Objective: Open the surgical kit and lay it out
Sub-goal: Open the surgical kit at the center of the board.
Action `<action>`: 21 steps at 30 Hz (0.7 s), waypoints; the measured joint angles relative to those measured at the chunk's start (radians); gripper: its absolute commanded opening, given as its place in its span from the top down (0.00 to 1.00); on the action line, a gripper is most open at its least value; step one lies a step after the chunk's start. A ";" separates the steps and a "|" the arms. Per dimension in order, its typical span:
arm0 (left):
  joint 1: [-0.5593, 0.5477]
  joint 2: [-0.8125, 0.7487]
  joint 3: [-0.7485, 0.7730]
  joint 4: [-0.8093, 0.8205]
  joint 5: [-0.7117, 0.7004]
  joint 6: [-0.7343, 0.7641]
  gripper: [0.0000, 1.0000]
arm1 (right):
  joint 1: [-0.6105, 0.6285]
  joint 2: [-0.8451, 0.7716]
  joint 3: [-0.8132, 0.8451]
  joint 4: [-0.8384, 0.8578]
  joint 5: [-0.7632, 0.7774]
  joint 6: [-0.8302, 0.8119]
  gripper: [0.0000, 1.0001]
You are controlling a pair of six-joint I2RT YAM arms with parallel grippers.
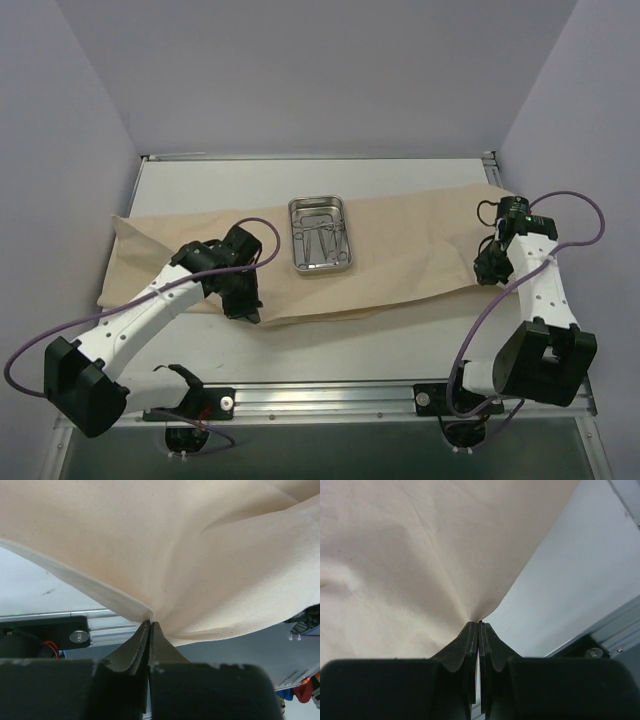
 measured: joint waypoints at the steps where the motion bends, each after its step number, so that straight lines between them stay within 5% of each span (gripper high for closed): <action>1: -0.011 -0.026 -0.024 0.001 0.002 -0.012 0.94 | 0.000 -0.031 -0.006 -0.013 0.016 0.003 1.00; 10: -0.056 -0.323 -0.256 -0.024 0.078 -0.124 0.85 | 0.002 -0.348 -0.085 -0.224 0.029 0.000 0.96; 14: -0.056 -0.452 -0.319 -0.037 0.138 -0.154 0.72 | 0.009 -0.409 -0.091 -0.283 -0.016 -0.024 0.67; 19: -0.056 -0.537 -0.323 -0.060 0.163 -0.164 0.67 | 0.065 -0.374 -0.079 -0.311 -0.041 -0.044 0.50; 21: -0.057 -0.542 -0.284 -0.064 0.150 -0.160 0.64 | 0.076 -0.330 -0.039 -0.314 -0.044 -0.048 0.34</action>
